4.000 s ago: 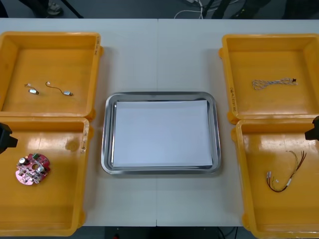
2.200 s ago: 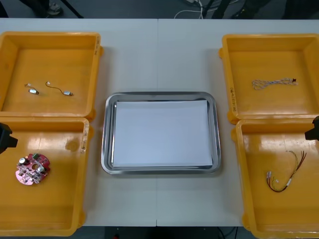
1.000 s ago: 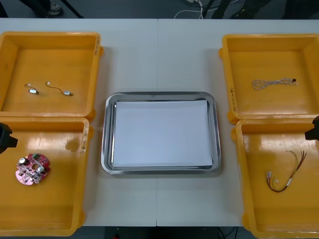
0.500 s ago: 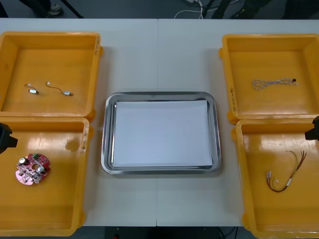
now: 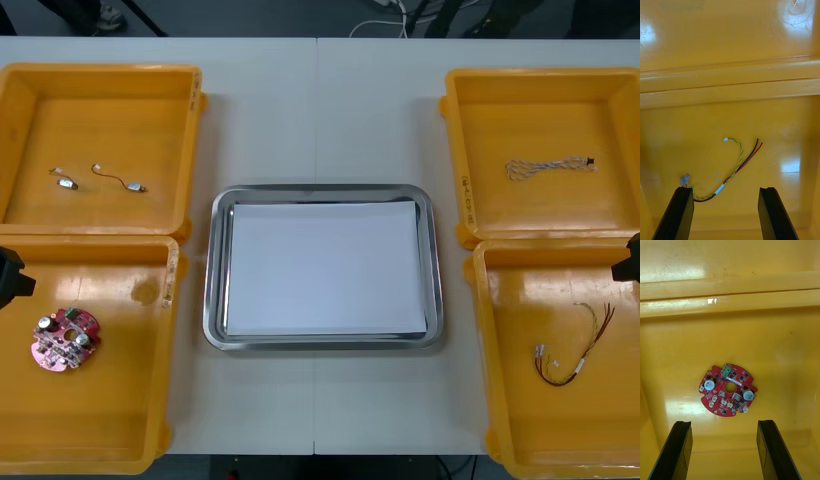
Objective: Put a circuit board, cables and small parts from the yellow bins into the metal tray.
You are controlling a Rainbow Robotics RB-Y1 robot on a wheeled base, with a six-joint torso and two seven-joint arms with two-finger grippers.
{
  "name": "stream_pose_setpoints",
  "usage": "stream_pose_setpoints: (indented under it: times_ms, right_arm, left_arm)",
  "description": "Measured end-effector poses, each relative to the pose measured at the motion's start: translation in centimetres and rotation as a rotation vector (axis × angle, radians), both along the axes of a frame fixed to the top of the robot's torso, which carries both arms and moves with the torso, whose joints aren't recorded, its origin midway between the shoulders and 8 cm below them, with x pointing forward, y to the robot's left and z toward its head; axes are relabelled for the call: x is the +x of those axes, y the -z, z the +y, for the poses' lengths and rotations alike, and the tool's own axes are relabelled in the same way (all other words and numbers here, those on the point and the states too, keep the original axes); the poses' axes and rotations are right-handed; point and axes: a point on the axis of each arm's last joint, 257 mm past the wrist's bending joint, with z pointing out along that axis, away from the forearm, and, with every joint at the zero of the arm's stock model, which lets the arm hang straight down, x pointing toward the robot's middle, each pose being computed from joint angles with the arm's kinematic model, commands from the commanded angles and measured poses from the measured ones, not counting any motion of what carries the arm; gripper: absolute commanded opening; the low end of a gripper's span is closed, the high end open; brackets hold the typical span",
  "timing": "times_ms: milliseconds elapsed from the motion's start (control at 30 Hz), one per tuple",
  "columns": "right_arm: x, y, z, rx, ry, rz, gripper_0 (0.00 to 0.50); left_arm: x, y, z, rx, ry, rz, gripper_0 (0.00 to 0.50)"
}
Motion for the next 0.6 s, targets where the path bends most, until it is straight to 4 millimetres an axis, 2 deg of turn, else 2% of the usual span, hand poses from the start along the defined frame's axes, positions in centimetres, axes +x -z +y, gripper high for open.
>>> stream_pose_setpoints:
  times_ms: [167, 367, 600]
  right_arm:
    - [0.2, -0.2, 0.0, 0.0, -0.001, -0.008, 0.5]
    - [0.6, -1.9, -0.4, -0.003, 0.011, -0.043, 0.5]
    - [0.7, -2.0, -0.6, -0.006, 0.015, -0.045, 0.5]
  left_arm:
    - [0.0, 0.0, 0.0, 0.0, 0.0, 0.0, 0.5]
    - [0.0, 0.0, 0.0, 0.0, 0.0, 0.0, 0.5]
    - [0.0, 0.0, 0.1, -0.001, -0.003, -0.001, 0.5]
